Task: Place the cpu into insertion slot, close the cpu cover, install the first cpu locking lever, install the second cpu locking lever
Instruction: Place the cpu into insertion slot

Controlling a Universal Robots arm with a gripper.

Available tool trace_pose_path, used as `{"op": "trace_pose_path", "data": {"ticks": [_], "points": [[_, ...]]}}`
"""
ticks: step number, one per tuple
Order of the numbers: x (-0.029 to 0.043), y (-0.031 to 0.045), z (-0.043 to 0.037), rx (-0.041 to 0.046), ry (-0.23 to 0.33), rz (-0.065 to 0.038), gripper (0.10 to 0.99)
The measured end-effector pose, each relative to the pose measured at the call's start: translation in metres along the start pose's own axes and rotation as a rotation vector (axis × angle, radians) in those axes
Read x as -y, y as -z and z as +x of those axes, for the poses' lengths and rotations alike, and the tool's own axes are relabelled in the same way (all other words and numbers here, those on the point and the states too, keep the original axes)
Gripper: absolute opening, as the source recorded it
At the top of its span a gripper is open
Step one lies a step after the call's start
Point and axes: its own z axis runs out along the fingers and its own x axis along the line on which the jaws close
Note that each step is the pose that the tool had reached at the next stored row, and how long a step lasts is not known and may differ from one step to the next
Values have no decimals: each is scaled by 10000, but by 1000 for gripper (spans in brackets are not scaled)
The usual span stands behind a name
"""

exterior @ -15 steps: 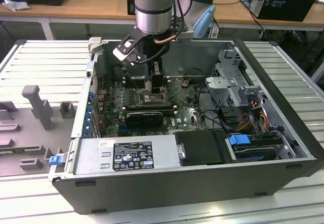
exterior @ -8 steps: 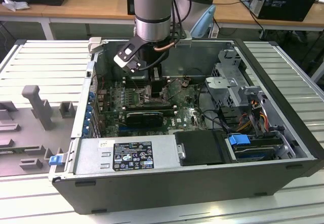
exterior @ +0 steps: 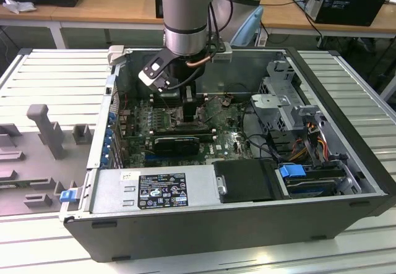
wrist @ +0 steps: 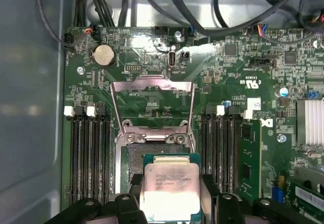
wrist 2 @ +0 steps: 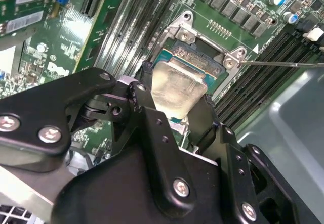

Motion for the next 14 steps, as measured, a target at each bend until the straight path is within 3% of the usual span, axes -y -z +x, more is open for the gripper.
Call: {"op": "trace_pose_path", "data": {"ticks": [5,14], "points": [[8,-116,75,-3,-1,-2,525],[14,-229,133,3,-75,-1,525]]}}
